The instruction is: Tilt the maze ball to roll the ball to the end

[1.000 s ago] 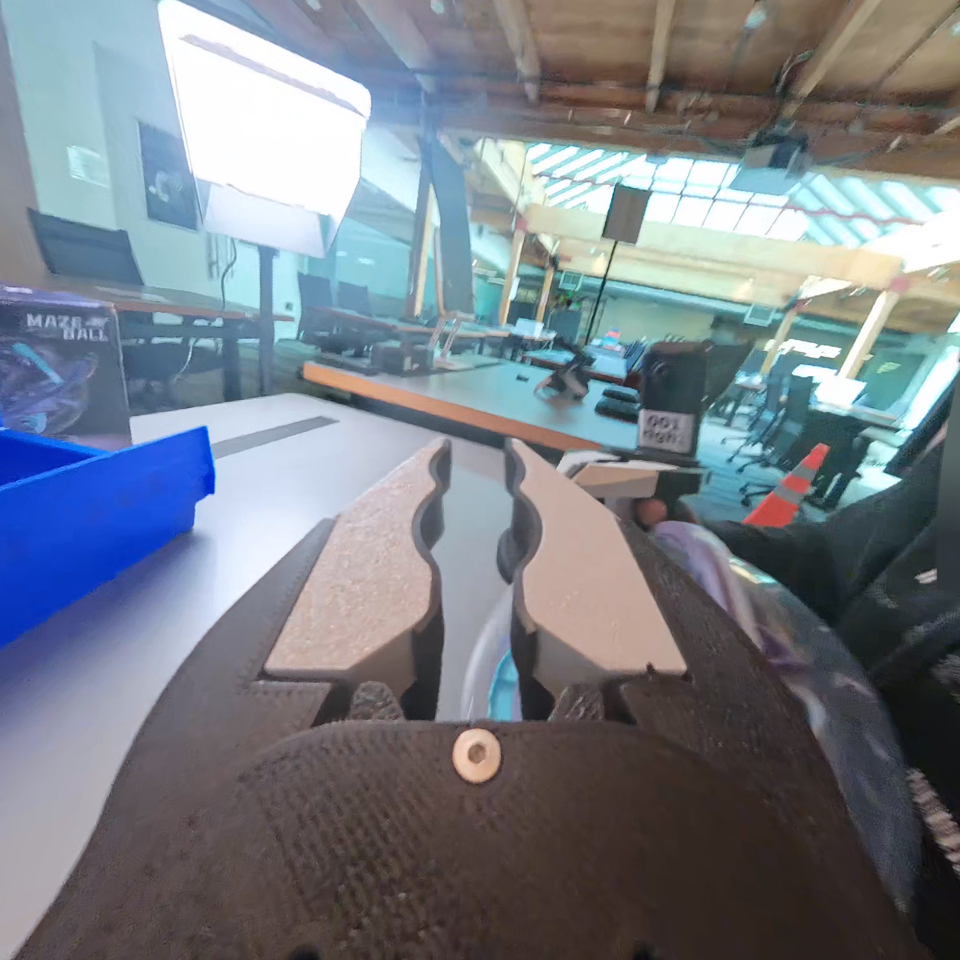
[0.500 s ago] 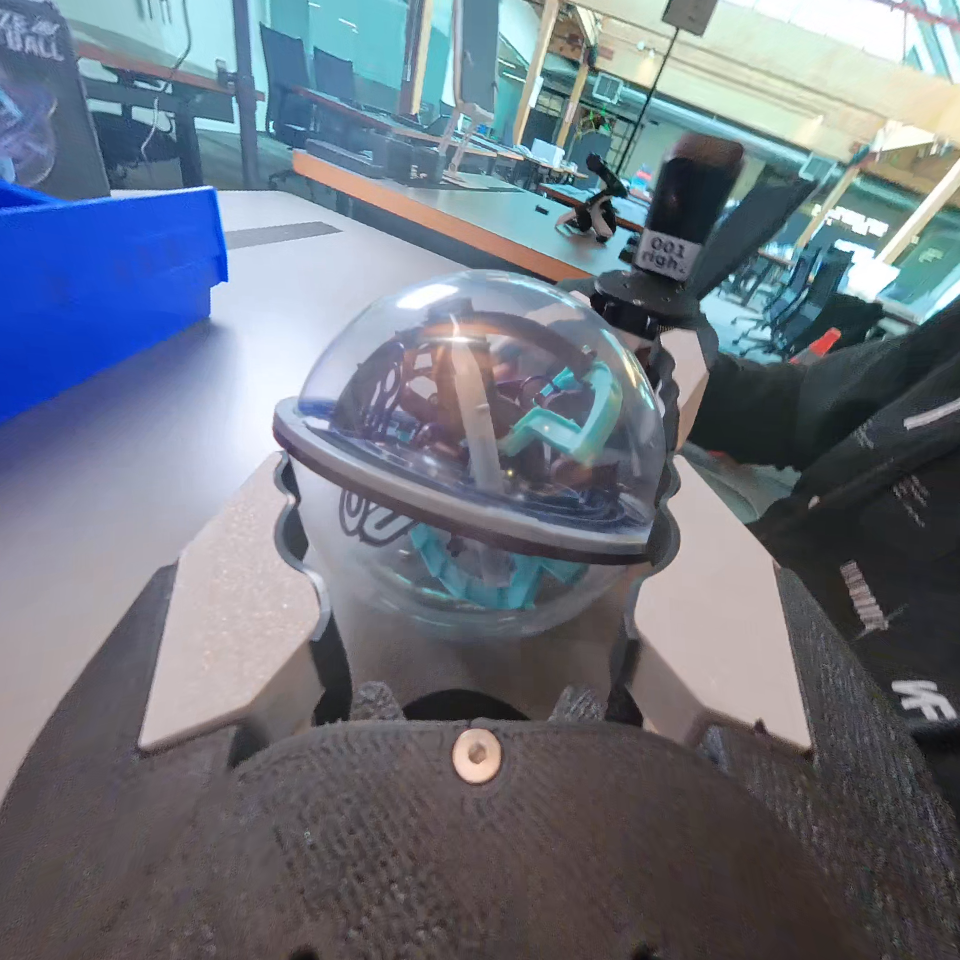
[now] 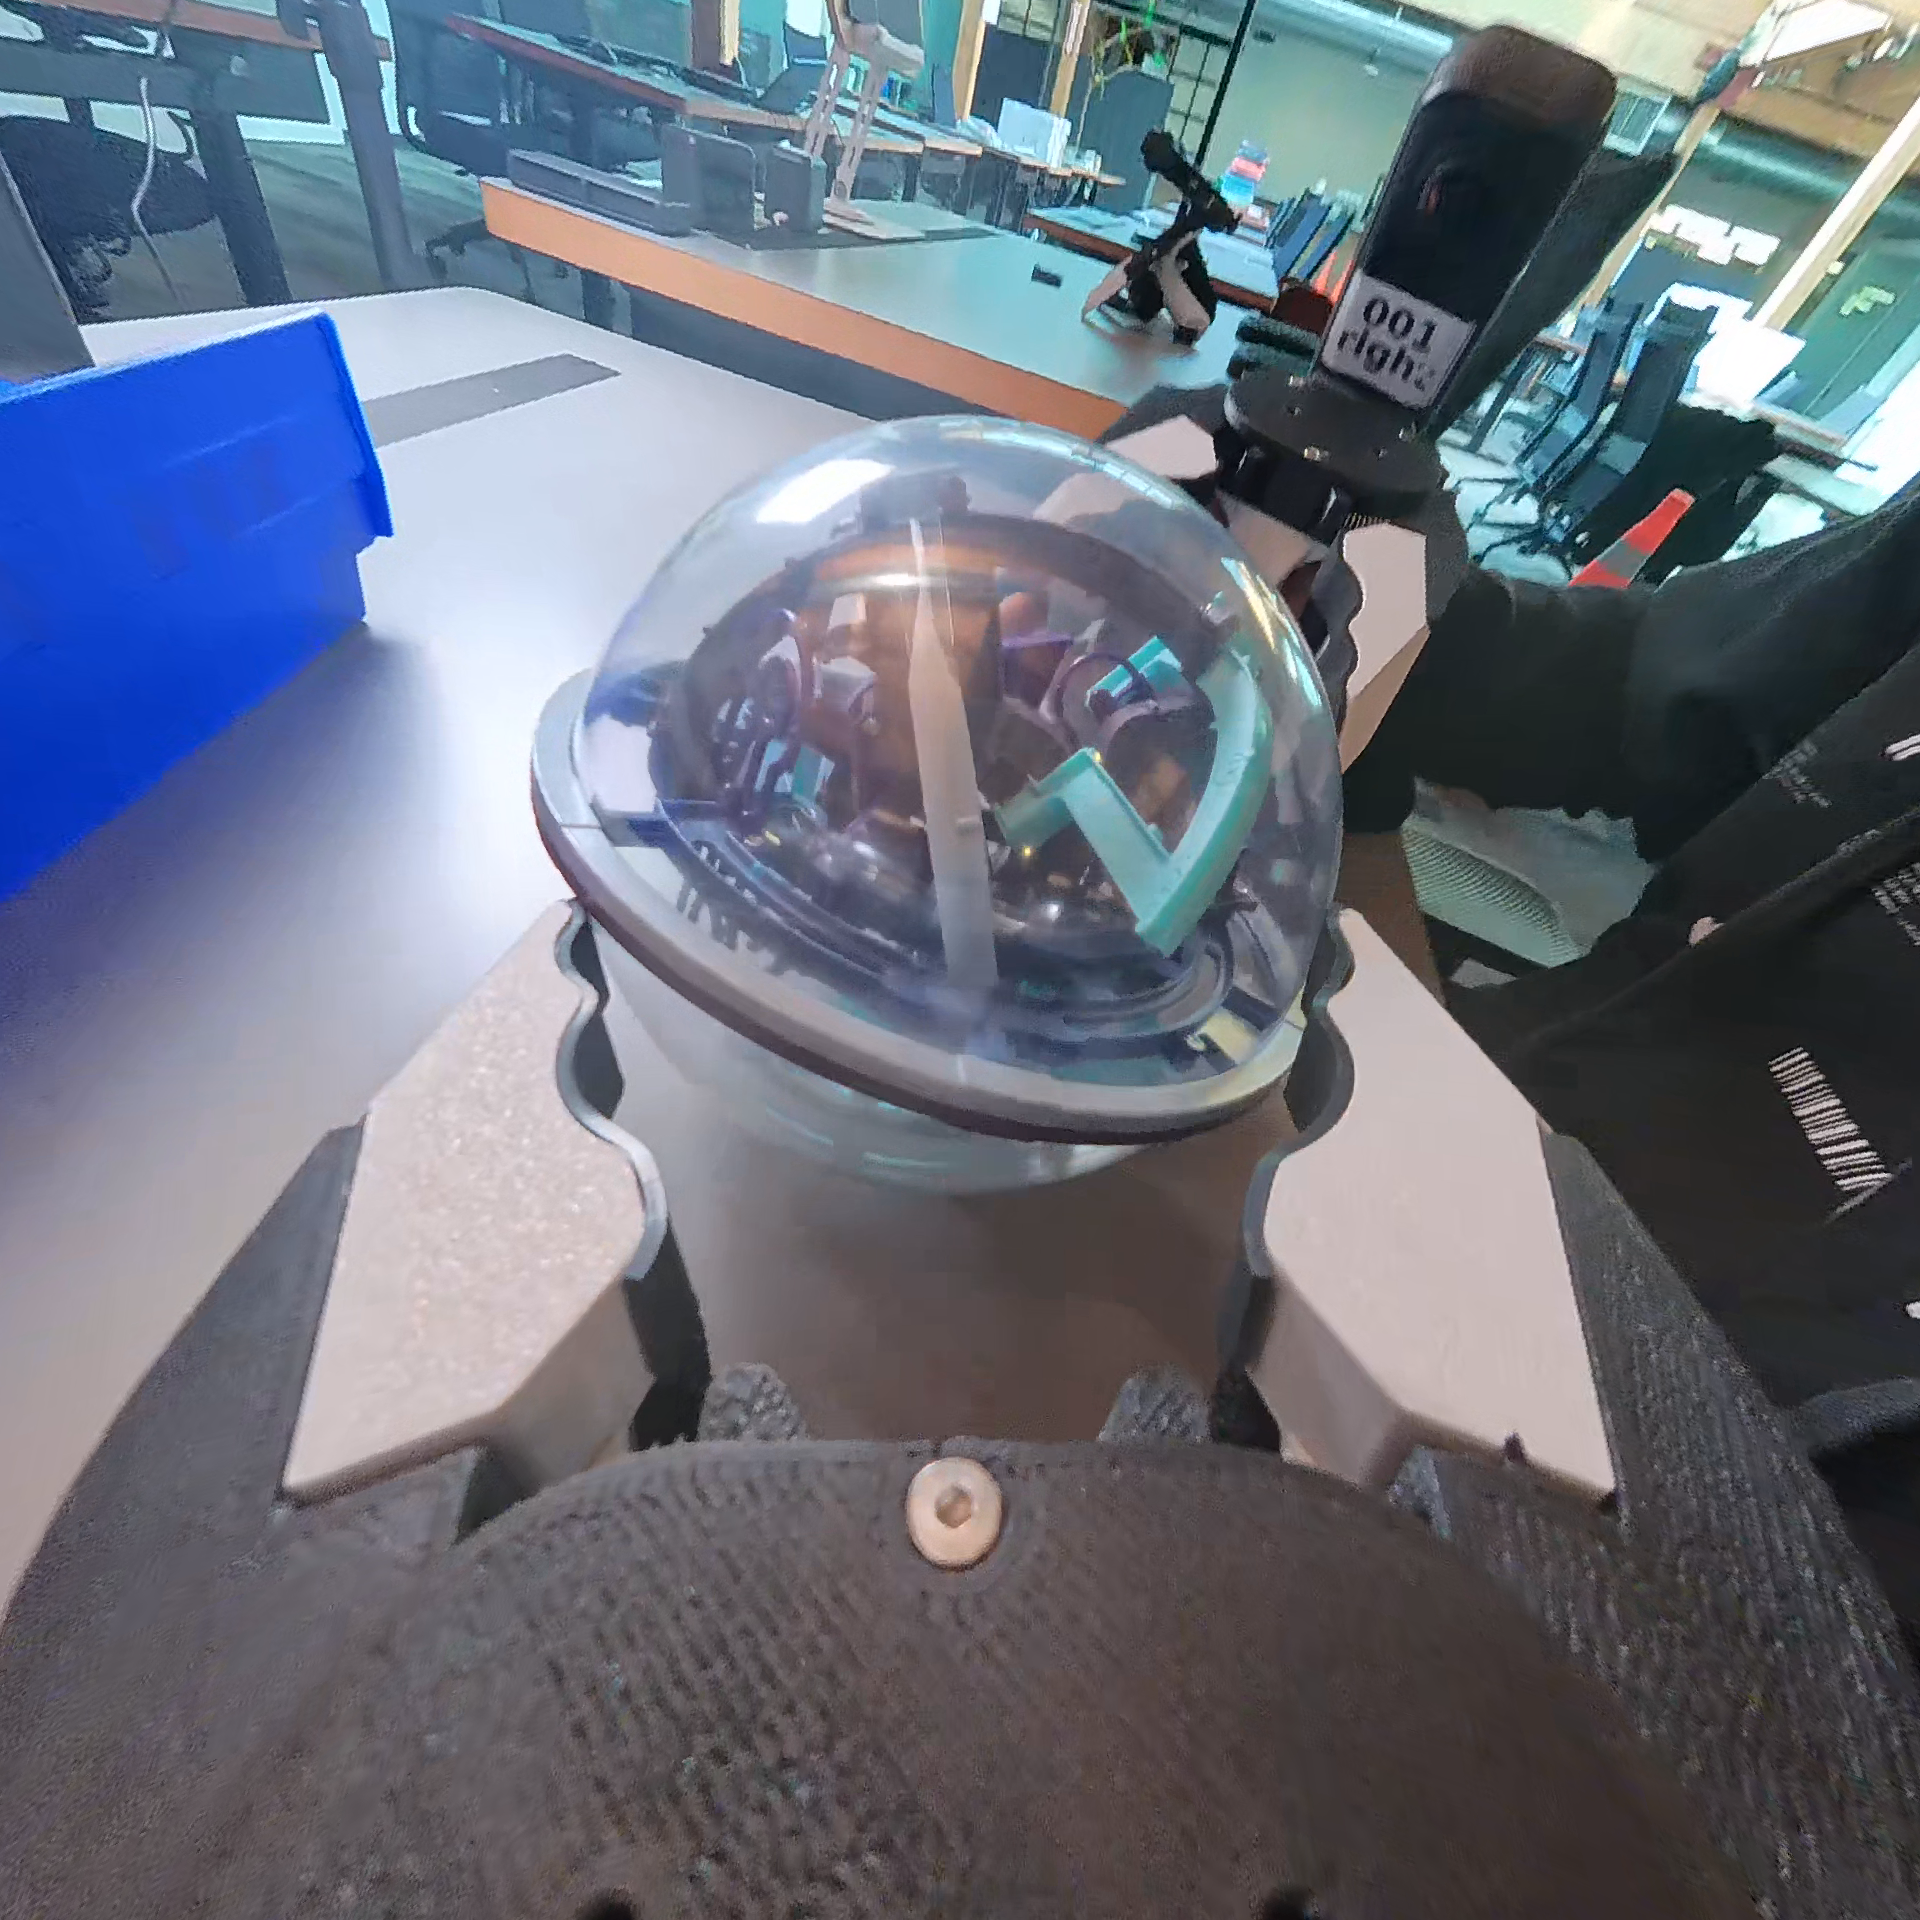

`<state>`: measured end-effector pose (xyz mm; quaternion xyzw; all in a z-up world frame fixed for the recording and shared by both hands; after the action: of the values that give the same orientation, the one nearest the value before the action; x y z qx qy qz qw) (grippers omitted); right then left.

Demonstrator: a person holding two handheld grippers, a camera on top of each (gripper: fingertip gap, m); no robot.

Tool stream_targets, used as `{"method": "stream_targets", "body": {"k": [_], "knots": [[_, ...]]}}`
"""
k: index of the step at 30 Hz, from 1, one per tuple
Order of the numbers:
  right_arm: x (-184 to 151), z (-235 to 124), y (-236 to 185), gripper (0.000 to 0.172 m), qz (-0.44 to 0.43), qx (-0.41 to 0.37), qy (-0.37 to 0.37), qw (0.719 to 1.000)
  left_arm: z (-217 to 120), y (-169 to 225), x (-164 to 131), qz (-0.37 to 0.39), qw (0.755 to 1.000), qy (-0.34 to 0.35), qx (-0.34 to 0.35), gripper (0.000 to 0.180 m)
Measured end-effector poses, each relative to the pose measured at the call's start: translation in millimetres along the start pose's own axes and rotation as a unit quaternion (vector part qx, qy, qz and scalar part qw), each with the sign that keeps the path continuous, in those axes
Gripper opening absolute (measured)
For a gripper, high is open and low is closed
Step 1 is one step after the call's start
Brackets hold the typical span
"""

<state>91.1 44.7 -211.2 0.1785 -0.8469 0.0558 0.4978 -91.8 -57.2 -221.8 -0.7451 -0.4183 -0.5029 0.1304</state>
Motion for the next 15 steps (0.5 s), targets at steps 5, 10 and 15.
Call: {"method": "stream_targets", "body": {"k": [5,10,15], "knots": [[5,-8,35,0.107,-0.019,0.017,-0.015,1.0,19,-12,9,0.025,0.998,-0.042,0.038,0.129],[8,-1,72,0.123,-0.025,0.043,-0.019,0.999,43,-16,32,0.051,0.994,-0.058,0.075,0.129],[-4,0,82,0.126,-0.009,0.032,0.058,0.998,53,-21,37,0.069,0.992,-0.02,0.099,0.131]]}}
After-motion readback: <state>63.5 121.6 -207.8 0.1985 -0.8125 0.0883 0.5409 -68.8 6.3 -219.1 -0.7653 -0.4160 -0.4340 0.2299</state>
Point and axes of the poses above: each gripper's, where its closed fingertips meet, z out along the fingers, x out of its top, y = z × x across the jaws, the point moved 7 cm from there along -z, back along the fingers, and after that the axes turned 15 degrees about -y, right-handed, at the moved point
